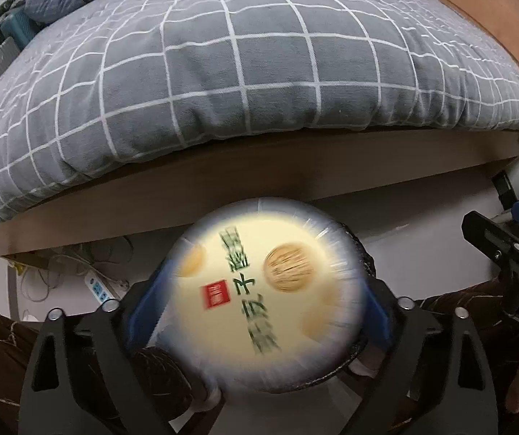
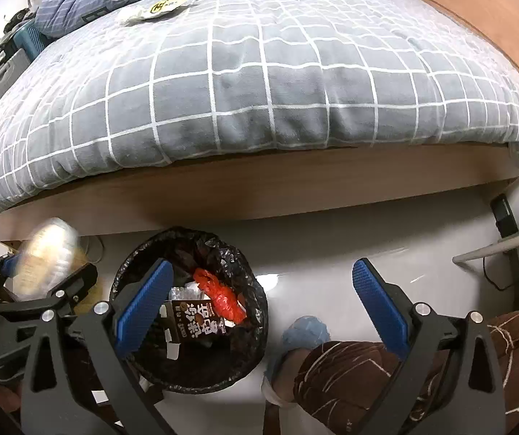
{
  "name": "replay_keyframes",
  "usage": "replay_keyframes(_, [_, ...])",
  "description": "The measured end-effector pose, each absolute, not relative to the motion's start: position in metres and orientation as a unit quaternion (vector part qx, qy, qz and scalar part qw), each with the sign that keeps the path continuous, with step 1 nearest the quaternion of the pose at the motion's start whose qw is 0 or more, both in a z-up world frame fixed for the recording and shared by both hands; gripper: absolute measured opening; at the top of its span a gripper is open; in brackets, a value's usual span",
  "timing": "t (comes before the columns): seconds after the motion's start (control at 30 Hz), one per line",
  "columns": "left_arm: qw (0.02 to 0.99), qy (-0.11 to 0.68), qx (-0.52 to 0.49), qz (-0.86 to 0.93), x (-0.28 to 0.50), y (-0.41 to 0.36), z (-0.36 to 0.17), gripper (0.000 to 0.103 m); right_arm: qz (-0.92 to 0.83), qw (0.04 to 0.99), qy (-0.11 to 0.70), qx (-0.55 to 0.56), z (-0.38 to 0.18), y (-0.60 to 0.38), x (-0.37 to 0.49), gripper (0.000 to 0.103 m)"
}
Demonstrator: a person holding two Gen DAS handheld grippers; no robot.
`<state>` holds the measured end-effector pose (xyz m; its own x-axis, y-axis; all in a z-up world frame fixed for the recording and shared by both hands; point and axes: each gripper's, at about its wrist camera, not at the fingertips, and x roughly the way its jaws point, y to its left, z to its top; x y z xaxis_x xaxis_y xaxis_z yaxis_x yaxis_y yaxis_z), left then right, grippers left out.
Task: Collect trash
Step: 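Open the left tool to drop the yogurt cup into the bin, then move both open tools back over the bed toward the tissue and wrappers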
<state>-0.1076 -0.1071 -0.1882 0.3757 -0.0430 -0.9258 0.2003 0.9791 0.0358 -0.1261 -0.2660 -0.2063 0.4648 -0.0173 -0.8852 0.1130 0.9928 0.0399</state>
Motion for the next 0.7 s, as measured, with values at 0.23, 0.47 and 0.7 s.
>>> replay_keyframes(0.23, [0.835, 0.544, 0.060, -0.059, -0.107, -0.083, -0.178, 0.097, -0.035, 0.862, 0.504, 0.036, -0.197, -0.259, -0.126, 0.095])
replay_keyframes(0.47, [0.854, 0.515, 0.054, -0.043, -0.109, -0.064, -0.158, 0.097, -0.025, 0.877, 0.479, 0.026, -0.177, -0.245, -0.119, 0.095])
replay_keyframes(0.7, [0.877, 0.479, 0.029, -0.021, -0.097, -0.039, -0.129, 0.097, -0.025, 0.904, 0.427, 0.005, -0.143, -0.230, -0.109, 0.095])
